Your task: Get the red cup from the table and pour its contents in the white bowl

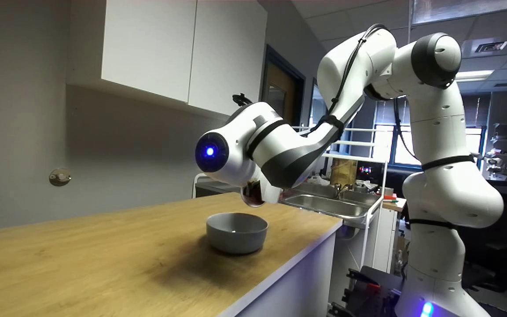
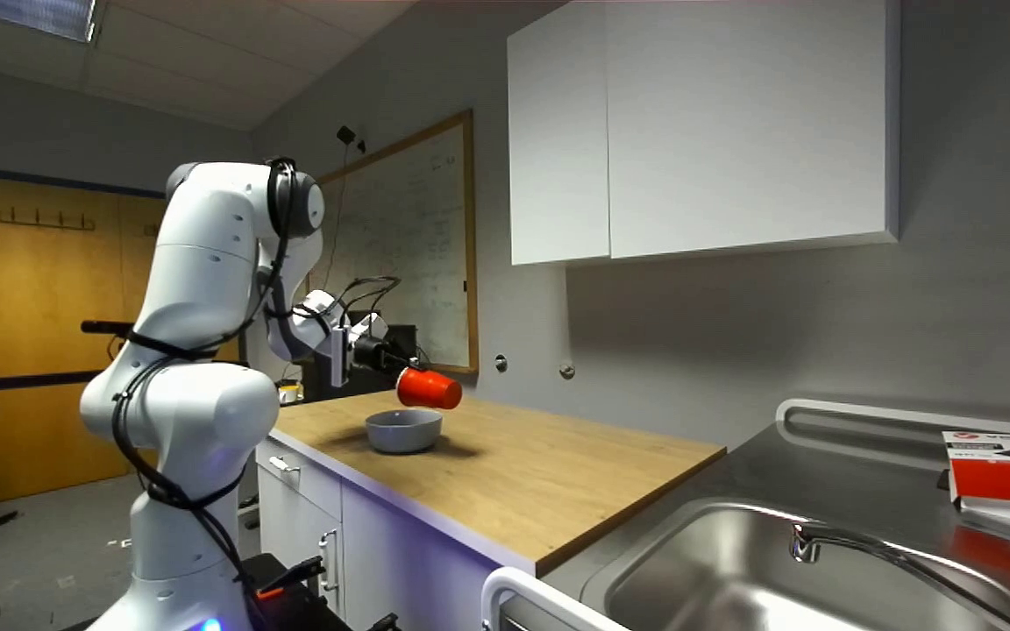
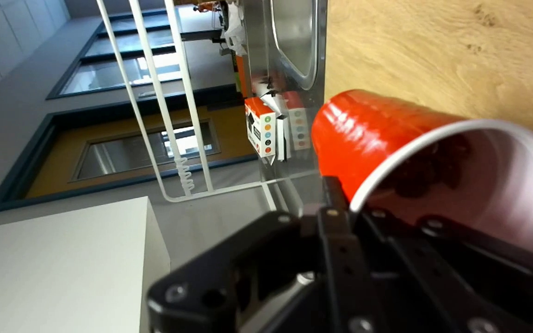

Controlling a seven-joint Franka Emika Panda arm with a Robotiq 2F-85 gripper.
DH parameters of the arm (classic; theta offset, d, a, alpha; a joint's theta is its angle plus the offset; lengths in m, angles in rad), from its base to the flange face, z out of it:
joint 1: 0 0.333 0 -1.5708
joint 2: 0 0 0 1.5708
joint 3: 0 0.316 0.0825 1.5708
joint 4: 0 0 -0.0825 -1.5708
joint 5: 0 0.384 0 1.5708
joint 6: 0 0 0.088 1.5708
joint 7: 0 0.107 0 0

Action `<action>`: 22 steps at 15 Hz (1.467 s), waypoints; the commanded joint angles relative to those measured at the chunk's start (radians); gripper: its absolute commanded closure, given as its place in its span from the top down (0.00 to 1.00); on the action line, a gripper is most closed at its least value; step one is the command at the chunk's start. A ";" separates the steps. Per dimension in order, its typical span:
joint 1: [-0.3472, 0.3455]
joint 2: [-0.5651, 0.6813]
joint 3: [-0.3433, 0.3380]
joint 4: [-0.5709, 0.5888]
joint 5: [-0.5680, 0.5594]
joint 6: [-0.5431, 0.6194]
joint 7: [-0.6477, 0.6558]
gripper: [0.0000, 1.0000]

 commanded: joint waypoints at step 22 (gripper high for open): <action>0.105 0.199 0.017 0.131 -0.308 -0.293 0.029 0.01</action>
